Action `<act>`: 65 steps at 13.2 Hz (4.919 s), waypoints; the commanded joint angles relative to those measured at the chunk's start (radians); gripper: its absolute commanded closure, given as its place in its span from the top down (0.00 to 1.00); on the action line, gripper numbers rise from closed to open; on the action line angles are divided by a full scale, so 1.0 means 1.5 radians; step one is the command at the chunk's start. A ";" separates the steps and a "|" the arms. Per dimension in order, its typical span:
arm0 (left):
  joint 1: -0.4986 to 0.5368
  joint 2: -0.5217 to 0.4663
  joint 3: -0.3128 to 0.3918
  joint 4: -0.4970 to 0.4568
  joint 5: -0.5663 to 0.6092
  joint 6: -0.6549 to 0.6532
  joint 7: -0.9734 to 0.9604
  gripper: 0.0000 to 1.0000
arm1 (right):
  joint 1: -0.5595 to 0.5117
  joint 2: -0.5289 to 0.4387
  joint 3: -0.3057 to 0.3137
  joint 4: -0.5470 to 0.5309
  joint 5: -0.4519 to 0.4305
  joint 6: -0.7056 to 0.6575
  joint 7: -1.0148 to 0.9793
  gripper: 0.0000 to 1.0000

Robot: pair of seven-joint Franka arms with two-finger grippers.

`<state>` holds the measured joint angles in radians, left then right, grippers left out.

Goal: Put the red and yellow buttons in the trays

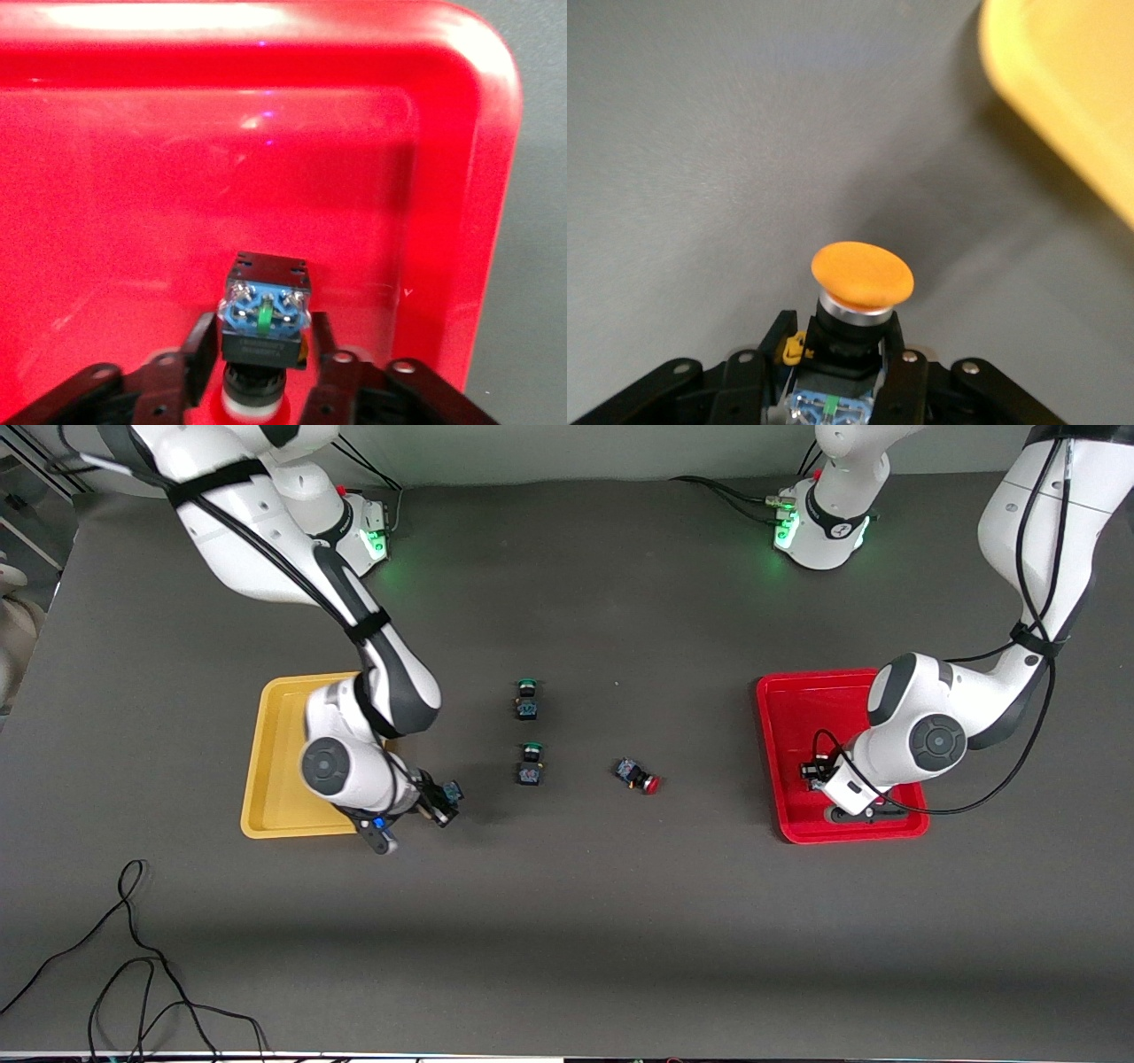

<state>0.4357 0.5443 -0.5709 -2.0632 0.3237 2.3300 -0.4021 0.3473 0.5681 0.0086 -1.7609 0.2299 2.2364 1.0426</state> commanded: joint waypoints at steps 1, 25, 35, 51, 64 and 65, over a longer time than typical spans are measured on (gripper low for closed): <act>-0.016 -0.048 -0.004 0.033 0.010 -0.085 -0.017 1.00 | -0.033 -0.097 -0.030 -0.026 0.001 -0.101 -0.066 0.19; -0.514 0.116 0.141 0.220 0.016 0.079 -0.946 0.02 | -0.053 -0.120 -0.141 -0.231 0.002 0.125 -0.322 1.00; -0.359 -0.009 0.048 0.199 -0.056 -0.106 -0.590 0.00 | -0.051 -0.387 -0.123 -0.165 -0.118 -0.152 -0.343 1.00; 0.053 -0.021 0.023 0.003 -0.002 -0.084 0.216 0.12 | -0.154 -0.557 -0.016 -0.116 -0.176 -0.317 -0.644 1.00; 0.077 -0.302 0.015 0.190 -0.161 -0.496 0.383 1.00 | -0.154 -0.485 -0.037 -0.007 -0.169 -0.375 -0.657 1.00; 0.076 -0.324 0.024 0.198 -0.178 -0.506 0.388 1.00 | -0.154 -0.485 -0.040 -0.008 -0.169 -0.376 -0.657 1.00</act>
<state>0.5345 0.1160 -0.5501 -1.7876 0.1082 1.6178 0.1305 0.1186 -0.1705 -0.0476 -1.8022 -0.0143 1.7010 0.0815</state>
